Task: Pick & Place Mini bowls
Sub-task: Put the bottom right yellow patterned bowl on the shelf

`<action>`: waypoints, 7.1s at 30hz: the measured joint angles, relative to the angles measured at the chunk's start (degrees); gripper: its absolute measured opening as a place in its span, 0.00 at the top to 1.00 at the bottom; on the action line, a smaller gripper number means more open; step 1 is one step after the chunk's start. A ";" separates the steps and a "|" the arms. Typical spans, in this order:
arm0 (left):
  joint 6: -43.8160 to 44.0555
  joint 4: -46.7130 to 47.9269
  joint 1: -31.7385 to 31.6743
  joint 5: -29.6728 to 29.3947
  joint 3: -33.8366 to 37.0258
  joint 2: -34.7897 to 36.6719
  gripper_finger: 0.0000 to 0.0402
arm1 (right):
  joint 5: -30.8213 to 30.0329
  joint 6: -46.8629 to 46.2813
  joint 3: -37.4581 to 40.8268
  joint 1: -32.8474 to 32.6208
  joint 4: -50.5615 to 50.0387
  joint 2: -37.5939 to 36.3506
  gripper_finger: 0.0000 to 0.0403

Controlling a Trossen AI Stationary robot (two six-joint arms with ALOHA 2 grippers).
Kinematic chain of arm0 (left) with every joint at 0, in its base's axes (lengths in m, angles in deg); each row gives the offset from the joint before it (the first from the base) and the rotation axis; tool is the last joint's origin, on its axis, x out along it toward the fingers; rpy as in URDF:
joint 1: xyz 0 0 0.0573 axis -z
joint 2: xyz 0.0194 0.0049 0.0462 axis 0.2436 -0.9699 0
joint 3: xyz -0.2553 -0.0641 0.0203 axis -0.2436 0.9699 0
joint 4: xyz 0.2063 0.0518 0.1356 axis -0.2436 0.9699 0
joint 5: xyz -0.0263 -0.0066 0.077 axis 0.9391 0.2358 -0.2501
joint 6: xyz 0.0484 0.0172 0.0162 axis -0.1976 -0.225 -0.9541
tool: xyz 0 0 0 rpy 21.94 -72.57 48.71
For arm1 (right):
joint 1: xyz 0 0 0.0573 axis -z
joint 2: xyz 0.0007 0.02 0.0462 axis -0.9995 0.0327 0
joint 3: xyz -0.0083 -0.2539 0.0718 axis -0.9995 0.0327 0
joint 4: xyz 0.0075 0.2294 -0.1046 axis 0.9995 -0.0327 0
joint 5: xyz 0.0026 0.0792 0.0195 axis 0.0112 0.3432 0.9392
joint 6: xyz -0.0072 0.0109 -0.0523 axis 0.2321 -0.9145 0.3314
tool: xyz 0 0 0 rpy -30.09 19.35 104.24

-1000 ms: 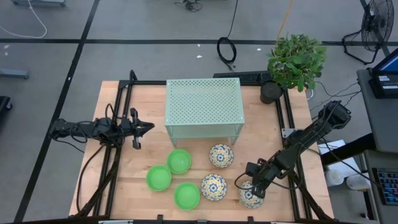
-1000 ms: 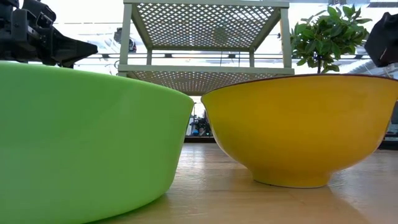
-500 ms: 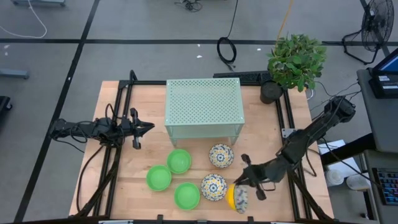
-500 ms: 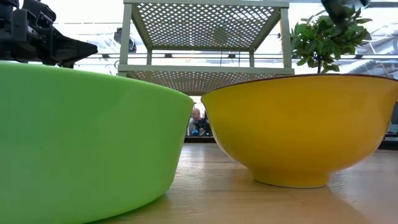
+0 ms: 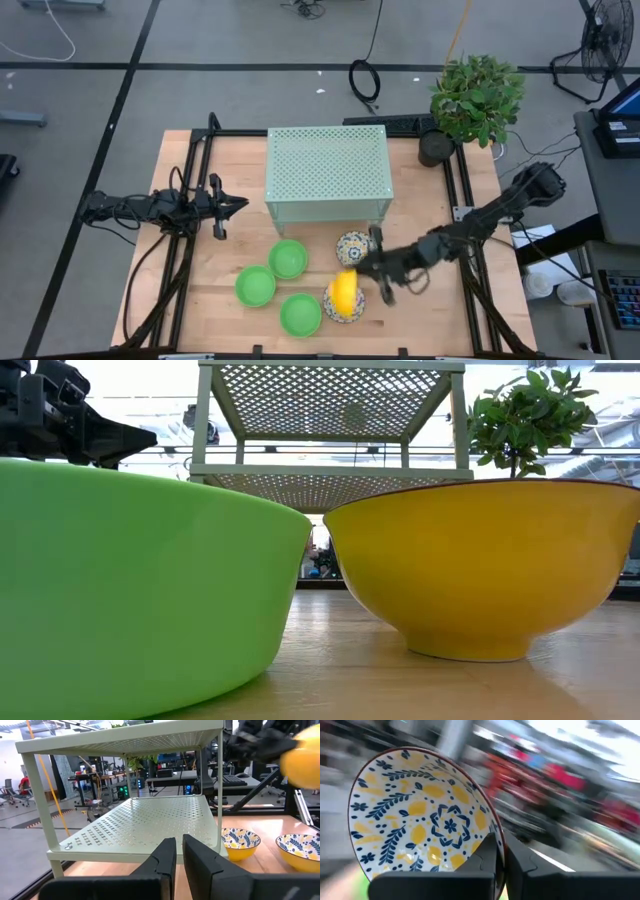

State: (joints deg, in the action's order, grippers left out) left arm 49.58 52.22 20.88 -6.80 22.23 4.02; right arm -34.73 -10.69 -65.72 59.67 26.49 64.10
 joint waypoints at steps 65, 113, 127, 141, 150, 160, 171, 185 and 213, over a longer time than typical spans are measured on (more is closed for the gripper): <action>6.85 -26.93 1.75 27.94 0.00 -6.92 0.54 | -34.10 19.40 -16.17 3.23 9.61 20.97 1.00; -54.07 -32.65 34.26 -53.03 -46.56 -72.33 0.54 | -33.78 58.18 -31.02 9.43 23.76 20.90 1.00; -52.84 -33.09 25.44 -52.55 -46.56 -72.41 0.54 | -27.11 48.00 -30.94 9.10 23.76 20.84 1.00; -58.32 -50.36 23.45 -48.33 -46.53 -72.43 0.54 | -26.63 44.39 -30.99 9.75 23.72 20.73 1.00; -59.33 -52.85 23.32 -47.82 -46.53 -72.46 0.54 | -27.08 42.38 -30.94 9.82 22.72 20.82 1.00; -56.40 -53.80 23.06 -49.66 -46.75 -72.22 0.82 | -29.08 39.24 -30.86 9.82 19.98 20.95 0.98; -59.13 -58.29 23.74 -53.30 -46.66 -72.26 0.92 | -34.10 32.79 -30.78 9.83 13.29 21.02 0.87; -61.99 -49.82 23.71 -64.45 -60.43 -72.02 0.97 | -44.90 21.10 -30.64 4.64 -7.72 20.83 0.62; -10.11 34.03 2.61 -24.01 -90.05 -73.25 0.97 | -47.91 5.83 -10.54 -2.17 -14.53 -5.38 0.67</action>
State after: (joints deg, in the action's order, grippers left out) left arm 39.48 86.25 23.49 -30.82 -67.83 -69.23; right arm -82.64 -4.86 -76.26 57.50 11.95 58.72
